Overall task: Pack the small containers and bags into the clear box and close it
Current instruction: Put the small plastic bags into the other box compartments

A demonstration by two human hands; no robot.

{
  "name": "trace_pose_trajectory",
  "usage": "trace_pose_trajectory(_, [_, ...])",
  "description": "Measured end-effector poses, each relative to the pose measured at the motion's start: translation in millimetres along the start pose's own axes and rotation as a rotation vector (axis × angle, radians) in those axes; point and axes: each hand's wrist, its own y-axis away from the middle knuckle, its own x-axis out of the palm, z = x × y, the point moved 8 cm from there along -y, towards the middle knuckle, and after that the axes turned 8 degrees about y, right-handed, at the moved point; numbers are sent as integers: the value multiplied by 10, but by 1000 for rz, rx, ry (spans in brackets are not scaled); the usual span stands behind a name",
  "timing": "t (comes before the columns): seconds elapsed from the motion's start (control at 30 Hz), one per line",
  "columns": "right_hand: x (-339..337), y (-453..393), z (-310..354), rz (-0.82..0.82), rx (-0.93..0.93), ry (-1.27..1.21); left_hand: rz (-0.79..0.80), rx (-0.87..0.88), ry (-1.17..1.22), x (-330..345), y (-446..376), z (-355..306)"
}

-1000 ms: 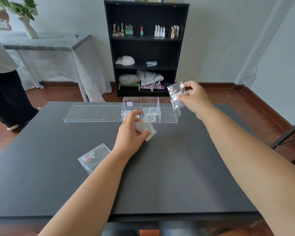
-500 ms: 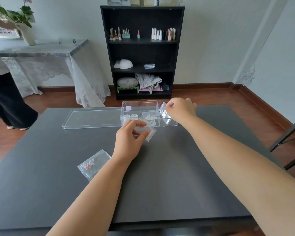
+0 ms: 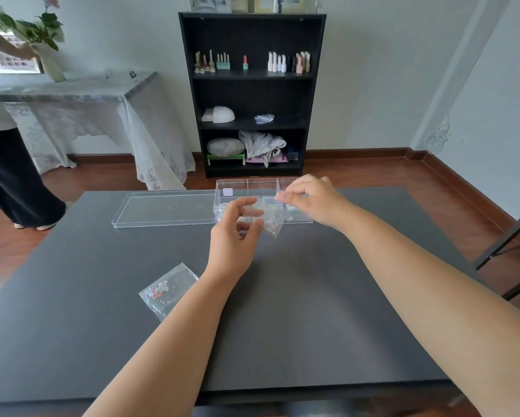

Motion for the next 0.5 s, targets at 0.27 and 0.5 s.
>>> trace_pose_trajectory(0.27, [102, 138, 31, 41, -21, -175, 55, 6, -40, 28, -87, -116])
trace_pose_trajectory(0.5, [-238, 112, -468, -355, 316, -188, 305, -113, -534, -444, -58, -120])
